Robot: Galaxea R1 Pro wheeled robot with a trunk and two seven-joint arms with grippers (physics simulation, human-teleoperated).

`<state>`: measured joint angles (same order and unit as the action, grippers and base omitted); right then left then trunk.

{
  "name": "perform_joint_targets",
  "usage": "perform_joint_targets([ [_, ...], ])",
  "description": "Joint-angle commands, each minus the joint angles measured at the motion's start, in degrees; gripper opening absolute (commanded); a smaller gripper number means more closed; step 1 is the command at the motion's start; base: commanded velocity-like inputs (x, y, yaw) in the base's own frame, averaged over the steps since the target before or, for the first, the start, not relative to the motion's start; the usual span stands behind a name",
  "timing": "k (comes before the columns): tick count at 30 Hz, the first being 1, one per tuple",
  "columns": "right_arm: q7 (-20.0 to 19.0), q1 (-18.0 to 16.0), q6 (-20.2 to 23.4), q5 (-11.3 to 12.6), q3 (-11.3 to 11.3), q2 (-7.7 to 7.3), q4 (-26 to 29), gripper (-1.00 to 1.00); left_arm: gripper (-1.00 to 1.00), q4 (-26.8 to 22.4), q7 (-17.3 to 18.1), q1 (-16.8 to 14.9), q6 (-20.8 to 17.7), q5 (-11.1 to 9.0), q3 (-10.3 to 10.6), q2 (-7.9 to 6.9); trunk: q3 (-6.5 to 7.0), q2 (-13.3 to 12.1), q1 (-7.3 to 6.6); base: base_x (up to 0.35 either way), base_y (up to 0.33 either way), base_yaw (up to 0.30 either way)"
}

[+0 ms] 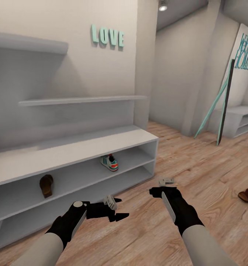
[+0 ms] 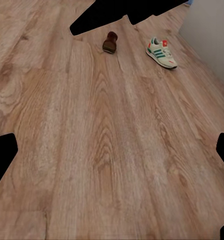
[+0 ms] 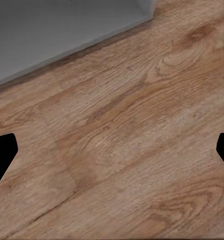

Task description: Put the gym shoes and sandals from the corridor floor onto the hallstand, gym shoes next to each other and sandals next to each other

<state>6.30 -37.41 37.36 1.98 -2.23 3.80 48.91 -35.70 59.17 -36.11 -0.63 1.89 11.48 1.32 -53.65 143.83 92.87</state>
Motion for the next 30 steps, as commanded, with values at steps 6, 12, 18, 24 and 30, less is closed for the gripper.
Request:
perform_joint_targets([
  [6,0.38,-0.04,0.26,0.21,-0.14,-0.02,0.05,1.0,1.0,-0.07,0.16,-0.01,-0.07,0.19,-0.06,0.0,0.34,0.02,-0.01,0.0,-0.001,-0.225],
  [12,0.38,-0.04,0.26,0.21,-0.07,-0.02,0.05,1.0,1.0,-0.07,0.15,-0.01,-0.07,0.14,-0.09,-0.79,0.74,0.02,-0.01,0.002,0.0,-0.226],
  [18,0.35,-0.04,0.26,0.21,0.54,-0.09,0.12,1.0,1.0,-0.07,0.15,-0.01,-0.11,0.13,-1.47,-1.17,1.1,0.02,-0.01,0.1,0.0,-0.249],
  [24,0.3,-0.04,0.26,0.21,3.13,-0.11,0.12,1.0,1.0,-0.07,0.15,-0.01,-0.09,0.13,-3.06,-1.23,1.37,0.02,-0.01,0.218,0.0,-0.273],
  [30,0.3,-0.04,0.26,0.21,3.79,-0.11,0.09,1.0,1.0,-0.07,0.15,-0.01,-0.11,0.13,-3.35,-1.23,1.58,0.02,-0.01,0.32,0.0,-0.286],
])
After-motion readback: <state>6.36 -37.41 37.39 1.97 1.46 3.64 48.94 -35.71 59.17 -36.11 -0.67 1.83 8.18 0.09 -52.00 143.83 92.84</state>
